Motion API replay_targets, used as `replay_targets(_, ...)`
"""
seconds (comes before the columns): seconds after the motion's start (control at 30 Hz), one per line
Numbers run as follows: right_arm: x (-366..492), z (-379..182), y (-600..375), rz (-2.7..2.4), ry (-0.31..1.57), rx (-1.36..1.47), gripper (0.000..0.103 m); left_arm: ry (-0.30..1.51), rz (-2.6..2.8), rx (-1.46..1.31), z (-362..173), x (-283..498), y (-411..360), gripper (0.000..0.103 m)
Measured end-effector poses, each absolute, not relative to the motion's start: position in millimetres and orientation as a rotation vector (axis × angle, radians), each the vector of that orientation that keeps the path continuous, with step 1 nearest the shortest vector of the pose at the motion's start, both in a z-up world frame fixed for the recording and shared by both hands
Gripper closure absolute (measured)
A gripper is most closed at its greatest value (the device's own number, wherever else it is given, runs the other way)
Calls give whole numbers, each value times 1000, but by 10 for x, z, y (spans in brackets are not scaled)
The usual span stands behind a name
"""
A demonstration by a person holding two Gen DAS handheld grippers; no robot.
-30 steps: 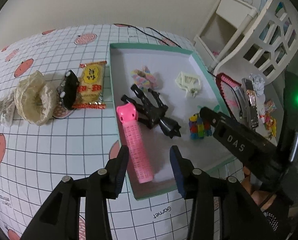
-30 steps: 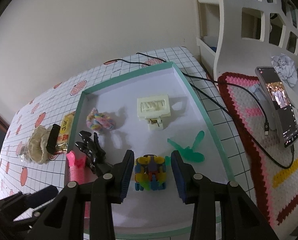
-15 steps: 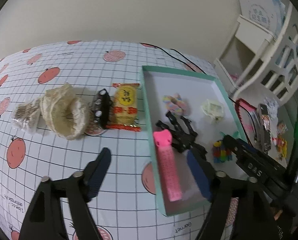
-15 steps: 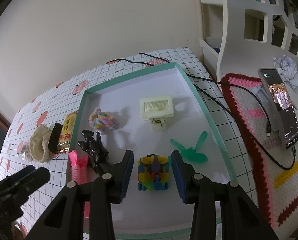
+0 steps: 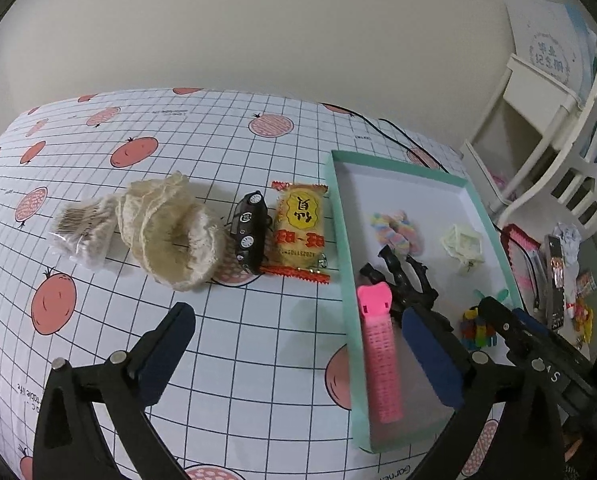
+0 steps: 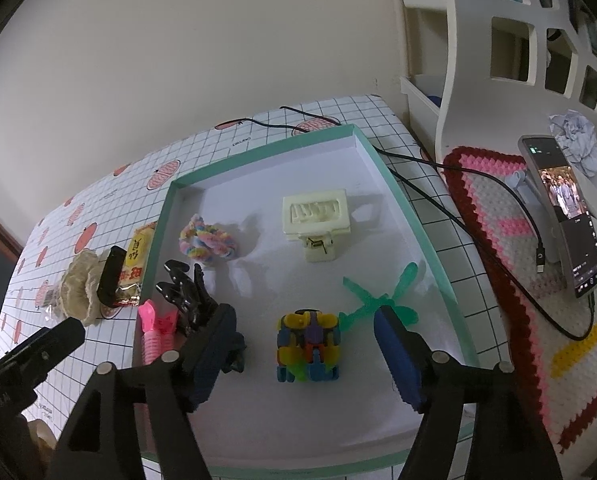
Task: Organize objects
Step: 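Withdraw both open tools toward the cotton swab pack and cream cloth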
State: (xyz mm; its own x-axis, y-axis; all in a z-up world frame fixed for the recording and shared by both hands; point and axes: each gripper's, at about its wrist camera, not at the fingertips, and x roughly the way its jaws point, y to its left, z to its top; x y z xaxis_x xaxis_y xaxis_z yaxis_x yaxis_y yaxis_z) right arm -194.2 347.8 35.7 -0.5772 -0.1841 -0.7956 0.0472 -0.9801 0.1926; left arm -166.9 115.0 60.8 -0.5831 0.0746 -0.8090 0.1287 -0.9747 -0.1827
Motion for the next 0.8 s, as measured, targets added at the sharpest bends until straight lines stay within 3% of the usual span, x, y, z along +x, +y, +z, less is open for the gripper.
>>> replay_targets(0.1,-1944,349,3471,-2663,-227,1373,14,348,-2750,1407,614,-1668,1140,0)
replay_targets(0.3,-1943,349,3452,-2666,-215,1364,2,353,-2749,1395,620,-1665,1128,0)
replay_targets(0.8,-1939,345,3450,-2670,-214,1363,0,381,-2718,1410,570,-1672,1086,0)
